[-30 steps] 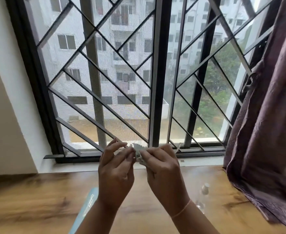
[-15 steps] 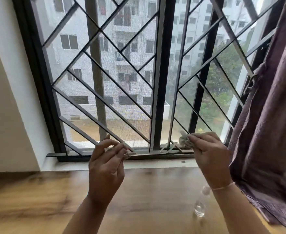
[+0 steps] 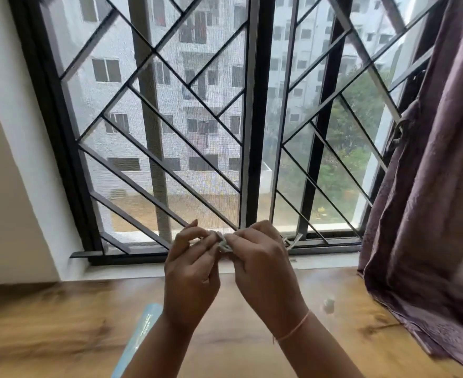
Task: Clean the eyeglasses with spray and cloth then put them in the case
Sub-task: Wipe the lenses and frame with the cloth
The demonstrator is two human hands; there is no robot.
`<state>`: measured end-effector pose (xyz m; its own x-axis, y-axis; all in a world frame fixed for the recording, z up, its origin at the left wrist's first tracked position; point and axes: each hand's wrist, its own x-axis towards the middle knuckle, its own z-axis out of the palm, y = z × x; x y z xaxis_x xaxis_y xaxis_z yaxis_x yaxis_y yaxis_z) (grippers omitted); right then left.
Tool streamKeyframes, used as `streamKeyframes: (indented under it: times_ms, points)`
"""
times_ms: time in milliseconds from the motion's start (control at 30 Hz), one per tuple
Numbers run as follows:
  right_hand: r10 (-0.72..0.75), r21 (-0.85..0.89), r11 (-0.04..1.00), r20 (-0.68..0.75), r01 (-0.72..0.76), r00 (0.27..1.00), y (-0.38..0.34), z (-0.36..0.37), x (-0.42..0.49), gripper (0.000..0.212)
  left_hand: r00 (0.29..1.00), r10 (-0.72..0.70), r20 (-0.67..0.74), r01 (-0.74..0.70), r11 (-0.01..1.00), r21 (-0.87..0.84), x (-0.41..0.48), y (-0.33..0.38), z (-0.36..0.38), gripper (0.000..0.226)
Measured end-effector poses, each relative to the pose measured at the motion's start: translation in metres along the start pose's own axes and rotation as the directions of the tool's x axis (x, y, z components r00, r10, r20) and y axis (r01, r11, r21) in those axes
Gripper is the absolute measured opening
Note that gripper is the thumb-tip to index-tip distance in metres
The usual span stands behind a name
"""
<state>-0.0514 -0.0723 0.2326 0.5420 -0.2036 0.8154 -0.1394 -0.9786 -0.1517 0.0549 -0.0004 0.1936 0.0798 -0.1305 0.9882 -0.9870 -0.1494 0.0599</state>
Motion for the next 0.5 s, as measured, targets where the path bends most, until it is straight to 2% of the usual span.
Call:
streamKeyframes:
  times_ms: [100,300,500]
  points:
    - [-0.048,-0.044,0.998,-0.015,0.047,0.999,0.003,-0.002,-0.002,0.015,1.000,-0.003,-0.010,0.004,1.000,0.011,0.000,-0.004,-0.002,0.016]
    - [-0.103,0.004,0.995,-0.114,0.104,0.988,0.036,-0.010,-0.015,0.011,1.000,-0.026,0.008,0.026,1.000,-0.009,-0.002,-0.007,-0.013,0.016]
    - [-0.070,-0.004,0.998,-0.113,0.070,0.991,0.084,-0.022,-0.017,0.022,0.997,-0.071,-0.001,0.071,0.997,0.004,-0.001,-0.016,-0.020,0.013]
